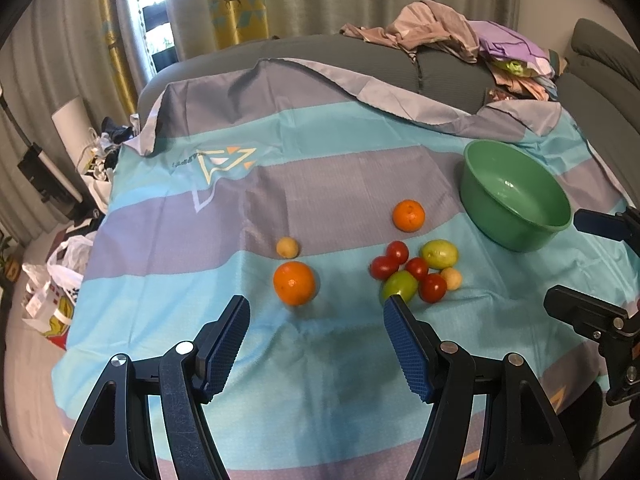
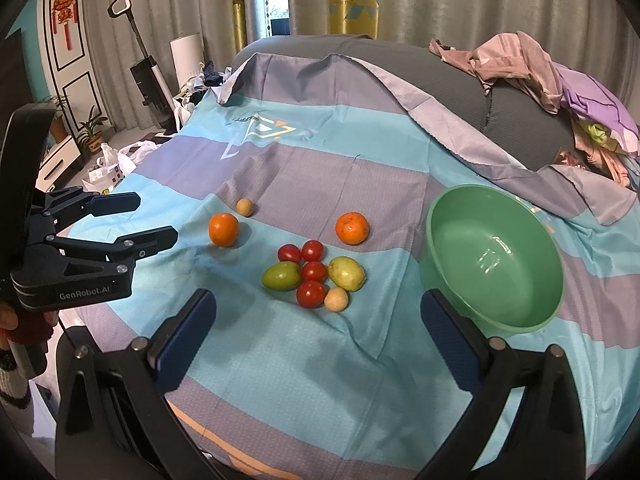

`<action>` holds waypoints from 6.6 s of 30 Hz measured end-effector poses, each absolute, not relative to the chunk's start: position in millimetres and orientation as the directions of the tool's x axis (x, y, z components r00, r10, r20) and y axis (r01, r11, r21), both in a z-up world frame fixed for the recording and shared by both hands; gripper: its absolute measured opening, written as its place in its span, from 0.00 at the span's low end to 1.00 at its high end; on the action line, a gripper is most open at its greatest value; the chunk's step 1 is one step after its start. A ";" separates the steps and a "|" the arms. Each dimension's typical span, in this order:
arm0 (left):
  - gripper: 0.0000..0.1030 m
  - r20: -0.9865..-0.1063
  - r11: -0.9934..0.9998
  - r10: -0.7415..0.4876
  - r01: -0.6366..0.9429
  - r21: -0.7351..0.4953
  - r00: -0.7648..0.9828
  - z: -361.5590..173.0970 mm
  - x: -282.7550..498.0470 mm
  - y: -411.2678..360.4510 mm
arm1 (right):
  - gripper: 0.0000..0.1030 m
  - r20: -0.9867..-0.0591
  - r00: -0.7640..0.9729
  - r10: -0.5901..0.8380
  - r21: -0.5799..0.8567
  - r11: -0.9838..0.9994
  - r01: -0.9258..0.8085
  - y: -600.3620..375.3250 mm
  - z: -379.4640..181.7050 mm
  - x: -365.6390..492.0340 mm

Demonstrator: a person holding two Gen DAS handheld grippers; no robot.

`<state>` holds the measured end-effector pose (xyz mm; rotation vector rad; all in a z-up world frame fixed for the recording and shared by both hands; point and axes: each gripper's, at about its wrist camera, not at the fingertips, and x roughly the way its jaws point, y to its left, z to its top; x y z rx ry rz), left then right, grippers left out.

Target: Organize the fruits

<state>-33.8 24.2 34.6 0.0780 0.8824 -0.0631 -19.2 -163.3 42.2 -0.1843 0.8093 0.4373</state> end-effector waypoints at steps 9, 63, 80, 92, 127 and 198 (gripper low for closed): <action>0.68 -0.778 0.995 -0.030 0.095 0.039 0.628 30.1 -33.0 23.2 | 1.00 -0.731 0.607 0.312 0.012 0.895 -0.445 -164.2 43.9 -18.7; 0.56 -0.832 0.908 -0.371 0.347 -0.233 0.412 -53.1 34.4 -2.0 | 0.47 -0.824 0.462 0.328 0.130 0.903 -0.409 -174.1 -58.8 77.6; 0.33 -0.843 0.896 -0.377 0.383 -0.227 0.384 -67.7 47.1 -17.1 | 0.37 -0.860 0.418 0.294 0.063 0.873 -0.484 -153.4 -74.2 105.8; 0.33 -0.785 0.901 -0.420 0.313 -0.300 0.455 -45.5 29.2 7.8 | 0.36 -0.795 0.490 0.357 0.131 0.891 -0.435 -160.8 -51.2 84.0; 0.33 -0.680 0.787 -0.551 0.573 -0.230 0.483 15.2 86.3 -143.2 | 0.36 -0.644 0.735 0.213 0.183 0.976 -0.121 -311.2 0.9 48.5; 0.48 -0.775 0.913 -0.390 0.318 -0.256 0.497 -49.8 40.0 17.7 | 0.39 -0.797 0.415 0.438 0.301 0.885 -0.356 -154.4 -66.4 48.2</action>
